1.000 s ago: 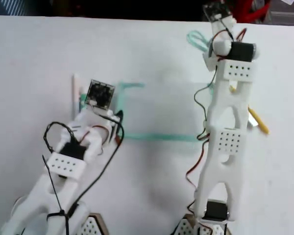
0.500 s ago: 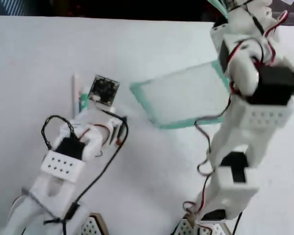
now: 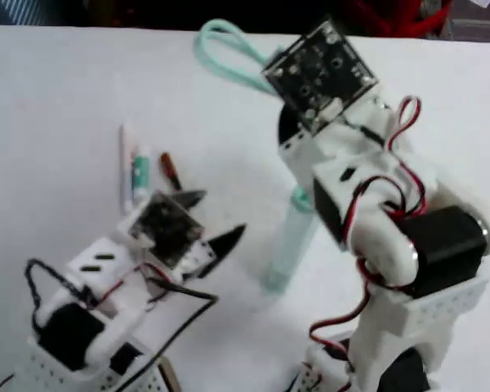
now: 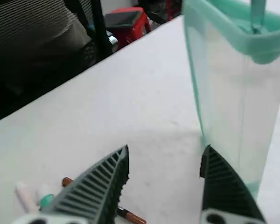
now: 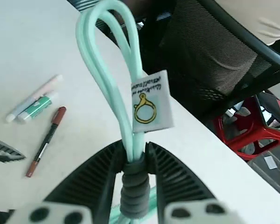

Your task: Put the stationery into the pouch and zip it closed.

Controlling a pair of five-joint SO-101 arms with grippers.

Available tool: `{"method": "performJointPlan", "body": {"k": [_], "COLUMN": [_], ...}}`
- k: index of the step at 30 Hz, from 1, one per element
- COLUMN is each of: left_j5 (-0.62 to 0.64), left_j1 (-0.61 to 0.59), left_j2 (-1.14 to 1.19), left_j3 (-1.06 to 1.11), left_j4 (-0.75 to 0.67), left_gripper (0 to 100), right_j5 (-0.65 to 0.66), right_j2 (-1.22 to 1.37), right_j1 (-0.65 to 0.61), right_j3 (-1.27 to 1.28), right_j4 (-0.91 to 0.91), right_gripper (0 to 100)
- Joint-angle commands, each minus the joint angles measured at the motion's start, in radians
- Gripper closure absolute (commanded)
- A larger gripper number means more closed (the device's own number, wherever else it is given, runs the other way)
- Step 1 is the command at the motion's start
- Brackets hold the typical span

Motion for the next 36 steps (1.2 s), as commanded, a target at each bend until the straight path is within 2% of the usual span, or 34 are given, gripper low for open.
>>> {"method": "performJointPlan", "body": {"k": [1, 4, 6, 12, 17, 20, 26, 29, 32, 36], "left_j5": [0.129, 0.293, 0.353, 0.354, 0.351, 0.307, 0.275, 0.276, 0.276, 0.276], "left_j1": [0.059, 0.094, 0.101, 0.113, 0.229, 0.248, 0.194, 0.214, 0.214, 0.151], "left_j2": [-0.021, -0.022, -0.035, -0.042, -0.067, -0.041, 0.085, 0.153, 0.222, 0.294], "left_j3": [0.034, 0.017, 0.017, 0.044, -0.005, 0.071, 0.135, 0.133, 0.133, 0.135], "left_j4": [-0.049, -0.044, -0.054, -0.172, -0.135, -0.264, -0.535, -0.608, -0.663, -0.707], "left_gripper": [75, 74, 74, 75, 74, 75, 79, 79, 79, 79], "right_j5": [-0.101, -0.18, -0.23, -0.351, -0.362, -0.364, -0.364, -0.368, -0.43, -0.446], "right_j2": [-0.033, -0.012, 0.007, 0.044, 0.054, 0.047, 0.03, 0.021, 0.021, 0.021], "right_j1": [-0.007, 0.024, 0.025, 0.031, 0.056, 0.051, 0.05, 0.05, 0.05, 0.048], "right_j3": [0.031, 0.046, 0.048, 0.046, 0.046, 0.046, 0.046, 0.046, 0.044, 0.04], "right_j4": [-0.031, -0.084, -0.102, -0.159, -0.18, -0.174, -0.156, -0.156, -0.133, -0.091], "right_gripper": [98.1, 98.1, 98.1, 98.1, 98.1, 98.1, 98.1, 98.1, 98.1, 98.1]}}
